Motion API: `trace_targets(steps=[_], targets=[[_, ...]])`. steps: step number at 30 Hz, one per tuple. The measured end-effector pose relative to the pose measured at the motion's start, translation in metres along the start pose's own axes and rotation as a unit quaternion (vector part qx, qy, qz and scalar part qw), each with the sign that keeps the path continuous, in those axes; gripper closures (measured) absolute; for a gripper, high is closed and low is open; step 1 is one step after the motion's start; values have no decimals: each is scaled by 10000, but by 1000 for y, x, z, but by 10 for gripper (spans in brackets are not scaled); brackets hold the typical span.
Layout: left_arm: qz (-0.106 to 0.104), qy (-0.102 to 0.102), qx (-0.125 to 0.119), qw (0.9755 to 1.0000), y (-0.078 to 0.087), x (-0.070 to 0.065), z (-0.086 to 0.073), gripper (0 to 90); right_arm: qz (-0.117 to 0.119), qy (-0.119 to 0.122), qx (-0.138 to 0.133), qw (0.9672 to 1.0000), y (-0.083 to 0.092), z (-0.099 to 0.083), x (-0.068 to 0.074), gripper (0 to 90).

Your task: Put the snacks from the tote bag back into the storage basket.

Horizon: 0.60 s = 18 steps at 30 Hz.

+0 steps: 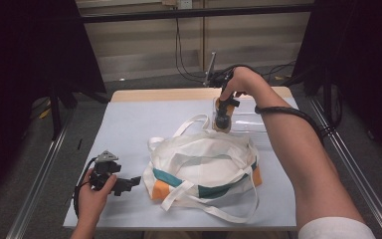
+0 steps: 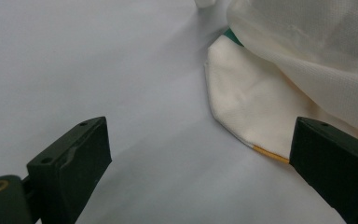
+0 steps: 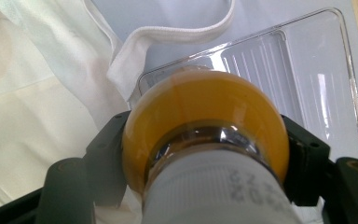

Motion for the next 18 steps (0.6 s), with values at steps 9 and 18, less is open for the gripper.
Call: trace_targets(steps=[9,18], targets=[[-22,0,9,10000,0,0,0,50,15,23,23,10000,-6,-1,1,303],[-43,-56,71,9999,0,1,0,51,21,29,-24,10000,-8,0,1,302]])
Point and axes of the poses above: each handheld gripper's, and its own axes: y roughly backward along the jaws, z roughly out of its top, x roughly to its left, the point moved 2 cm from there along -y, roughly forward along the jaws, and after that the axes turned 9 degrees about -y, right-handed, at the moved point
